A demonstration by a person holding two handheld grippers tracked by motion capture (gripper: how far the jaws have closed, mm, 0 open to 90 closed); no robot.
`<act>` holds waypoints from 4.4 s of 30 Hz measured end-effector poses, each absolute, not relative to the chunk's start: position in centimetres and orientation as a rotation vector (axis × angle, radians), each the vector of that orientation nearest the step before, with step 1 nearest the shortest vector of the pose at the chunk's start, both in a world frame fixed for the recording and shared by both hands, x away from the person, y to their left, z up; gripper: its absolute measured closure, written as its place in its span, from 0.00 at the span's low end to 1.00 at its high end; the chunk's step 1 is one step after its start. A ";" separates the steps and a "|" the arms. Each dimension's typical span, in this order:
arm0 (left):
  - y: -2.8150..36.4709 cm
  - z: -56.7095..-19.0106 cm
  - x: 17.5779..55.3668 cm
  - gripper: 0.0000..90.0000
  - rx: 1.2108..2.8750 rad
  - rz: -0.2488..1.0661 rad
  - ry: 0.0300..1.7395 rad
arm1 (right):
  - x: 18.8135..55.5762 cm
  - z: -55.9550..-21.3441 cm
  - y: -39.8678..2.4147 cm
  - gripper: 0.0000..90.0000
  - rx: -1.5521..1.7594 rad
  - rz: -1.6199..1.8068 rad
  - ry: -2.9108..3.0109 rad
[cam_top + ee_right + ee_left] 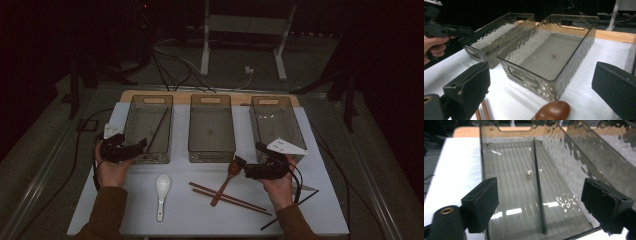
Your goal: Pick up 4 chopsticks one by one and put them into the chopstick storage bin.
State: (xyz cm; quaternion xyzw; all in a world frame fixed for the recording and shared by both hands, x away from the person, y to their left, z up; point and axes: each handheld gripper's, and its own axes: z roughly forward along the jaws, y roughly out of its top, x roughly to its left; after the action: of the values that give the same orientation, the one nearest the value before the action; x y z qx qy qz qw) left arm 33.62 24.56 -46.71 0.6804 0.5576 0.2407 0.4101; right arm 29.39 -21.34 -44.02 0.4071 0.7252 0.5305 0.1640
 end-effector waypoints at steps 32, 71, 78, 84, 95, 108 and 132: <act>23.7 -46.6 27.5 0.01 1.700 0.578 1.225 | 26.7 -46.3 -29.2 0.02 1.259 1.216 2.137; 21.7 -46.5 25.9 0.01 1.742 0.579 1.157 | 20.2 -50.9 -32.0 0.00 1.545 0.784 2.108; 21.7 -46.5 25.9 0.01 1.746 0.581 1.154 | 20.1 -51.7 -31.9 0.00 1.599 0.721 2.125; 21.6 -46.5 25.9 0.01 1.750 0.581 1.153 | 20.3 -52.2 -31.4 0.00 1.621 0.664 2.134; 21.7 -46.4 25.8 0.01 1.751 0.583 1.154 | 19.9 -51.8 -32.1 0.13 1.669 0.644 2.088; 21.4 -46.4 25.8 0.01 1.758 0.579 1.145 | 19.7 -51.2 -34.1 0.58 1.708 0.655 2.015; 21.3 -46.3 25.8 0.01 1.761 0.579 1.135 | 20.3 -51.1 -36.1 0.82 1.752 0.635 1.943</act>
State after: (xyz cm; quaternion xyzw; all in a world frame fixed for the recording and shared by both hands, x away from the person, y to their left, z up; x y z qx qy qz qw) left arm 25.81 21.26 -46.29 0.7173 0.4620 0.2358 0.4653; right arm 20.28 -36.08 -51.06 0.6345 0.7035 0.2299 0.2228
